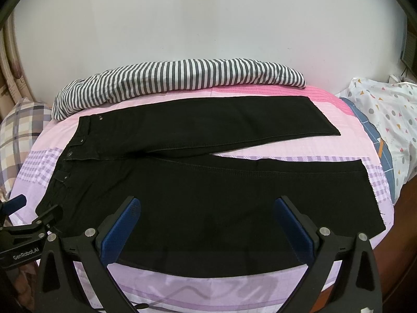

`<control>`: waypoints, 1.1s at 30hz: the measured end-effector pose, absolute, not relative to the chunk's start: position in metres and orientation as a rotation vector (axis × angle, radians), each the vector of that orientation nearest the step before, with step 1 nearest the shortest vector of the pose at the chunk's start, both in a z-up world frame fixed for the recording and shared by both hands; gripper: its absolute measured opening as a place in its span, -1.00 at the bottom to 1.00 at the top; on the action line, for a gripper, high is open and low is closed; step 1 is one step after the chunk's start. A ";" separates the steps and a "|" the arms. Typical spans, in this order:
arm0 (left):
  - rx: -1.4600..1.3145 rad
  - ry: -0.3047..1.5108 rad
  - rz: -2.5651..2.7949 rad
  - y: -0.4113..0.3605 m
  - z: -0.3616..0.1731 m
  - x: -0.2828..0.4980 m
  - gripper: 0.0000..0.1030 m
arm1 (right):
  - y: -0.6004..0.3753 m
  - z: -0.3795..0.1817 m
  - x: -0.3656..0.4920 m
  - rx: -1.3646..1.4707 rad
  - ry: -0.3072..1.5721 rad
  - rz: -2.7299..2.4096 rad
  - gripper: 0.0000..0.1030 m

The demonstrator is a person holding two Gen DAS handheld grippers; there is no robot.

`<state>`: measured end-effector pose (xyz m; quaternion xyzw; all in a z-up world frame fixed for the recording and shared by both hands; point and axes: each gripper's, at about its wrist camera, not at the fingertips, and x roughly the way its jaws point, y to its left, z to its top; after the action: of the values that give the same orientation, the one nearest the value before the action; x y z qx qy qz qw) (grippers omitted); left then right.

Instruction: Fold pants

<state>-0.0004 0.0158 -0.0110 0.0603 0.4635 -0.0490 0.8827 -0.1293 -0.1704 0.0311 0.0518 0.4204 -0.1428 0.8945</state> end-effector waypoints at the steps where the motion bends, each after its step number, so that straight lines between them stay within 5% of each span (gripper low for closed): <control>1: 0.126 0.965 -0.101 0.015 -0.011 -0.001 1.00 | -0.170 0.031 -0.130 0.108 0.871 -0.296 0.98; 33: 0.151 0.948 -0.102 0.017 -0.017 0.008 1.00 | -0.174 0.025 -0.120 0.133 0.856 -0.283 0.97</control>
<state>0.0084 0.0166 -0.0171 0.0726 0.4558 -0.0490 0.8858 -0.1203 -0.1738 0.0253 0.0640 0.4131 -0.1367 0.8981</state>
